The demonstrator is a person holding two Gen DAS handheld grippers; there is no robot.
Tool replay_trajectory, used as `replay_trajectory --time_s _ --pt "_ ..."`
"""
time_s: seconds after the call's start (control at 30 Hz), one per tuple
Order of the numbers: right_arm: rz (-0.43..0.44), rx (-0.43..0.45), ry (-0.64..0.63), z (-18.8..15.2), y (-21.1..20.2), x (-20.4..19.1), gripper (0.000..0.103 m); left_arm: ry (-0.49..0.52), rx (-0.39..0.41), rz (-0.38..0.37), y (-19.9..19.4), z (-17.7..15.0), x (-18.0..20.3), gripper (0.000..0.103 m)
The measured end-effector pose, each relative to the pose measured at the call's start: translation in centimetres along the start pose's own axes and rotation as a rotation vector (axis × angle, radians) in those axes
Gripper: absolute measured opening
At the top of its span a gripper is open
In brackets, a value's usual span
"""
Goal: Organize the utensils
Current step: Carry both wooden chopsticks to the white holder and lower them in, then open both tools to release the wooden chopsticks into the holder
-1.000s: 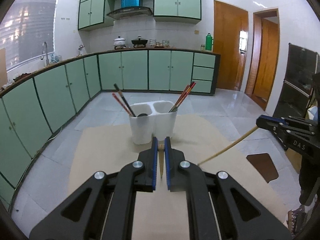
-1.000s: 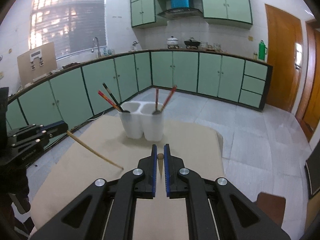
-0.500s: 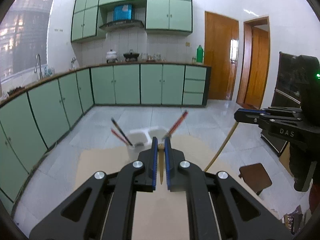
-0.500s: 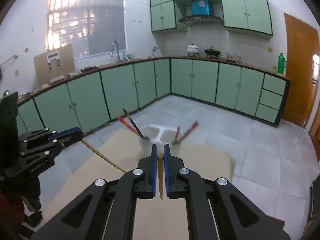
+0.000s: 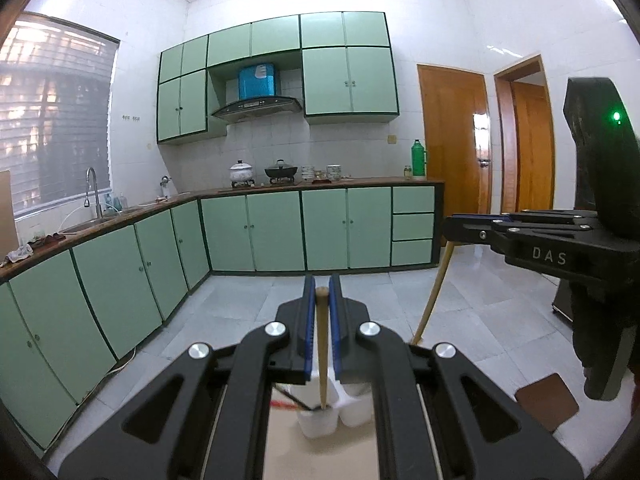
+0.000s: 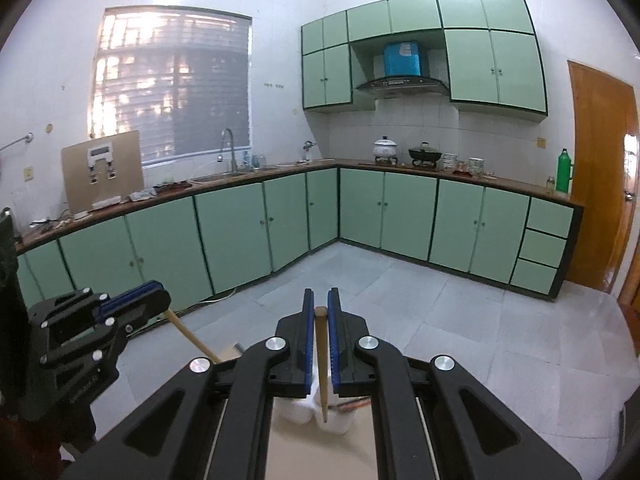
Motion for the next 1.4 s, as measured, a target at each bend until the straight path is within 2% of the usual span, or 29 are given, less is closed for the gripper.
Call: replay_trajectory --time_s 0.17,0.47,0.8,1.03,1.1,1.23,1.3,1.4 --pt "-0.018 -0.010 0.029 -0.3 4.2 1.6 0.007 -0.031 -0.022 0.001 4.6 -0.5 -0.8 0.006" --pt "-0.025 -0.081 0.071 -4.4 10.6 3.7 0.007 -0.052 -0.105 0.010 10.7 -5.1 -2.7 0.006" --pt "-0.019 -0.163 0.070 -8.7 14.3 3.7 0.007 -0.069 -0.190 0.019 14.0 -9.2 -4.3 0.007" --pt "-0.020 -0.201 0.078 -10.2 15.1 4.1 0.007 -0.068 -0.224 0.037 14.8 -10.2 -5.1 0.008" --pt "-0.026 -0.196 0.077 -10.2 14.7 4.3 0.013 -0.074 -0.225 0.039 14.6 -10.0 -5.2 0.012" --pt "-0.048 -0.168 0.088 -9.4 13.2 5.1 0.026 -0.082 -0.199 0.048 13.4 -9.0 -5.2 0.031" --pt "-0.062 -0.153 0.096 -9.0 12.2 5.6 0.037 -0.078 -0.190 0.051 12.8 -8.4 -5.2 0.036" --pt "-0.083 -0.130 0.105 -8.8 10.4 6.4 0.052 -0.075 -0.167 0.060 11.0 -7.7 -5.1 0.049"
Point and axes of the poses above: each gripper's, at about its wrist camera, not at the fingertips, and y roughly the way its jaws point, x to its right, z to its top, the point moved 8 cm from there along y, roughly the way its jaws point, and after that the axes turned 5 degrees about -y, right-handed, at the moved point
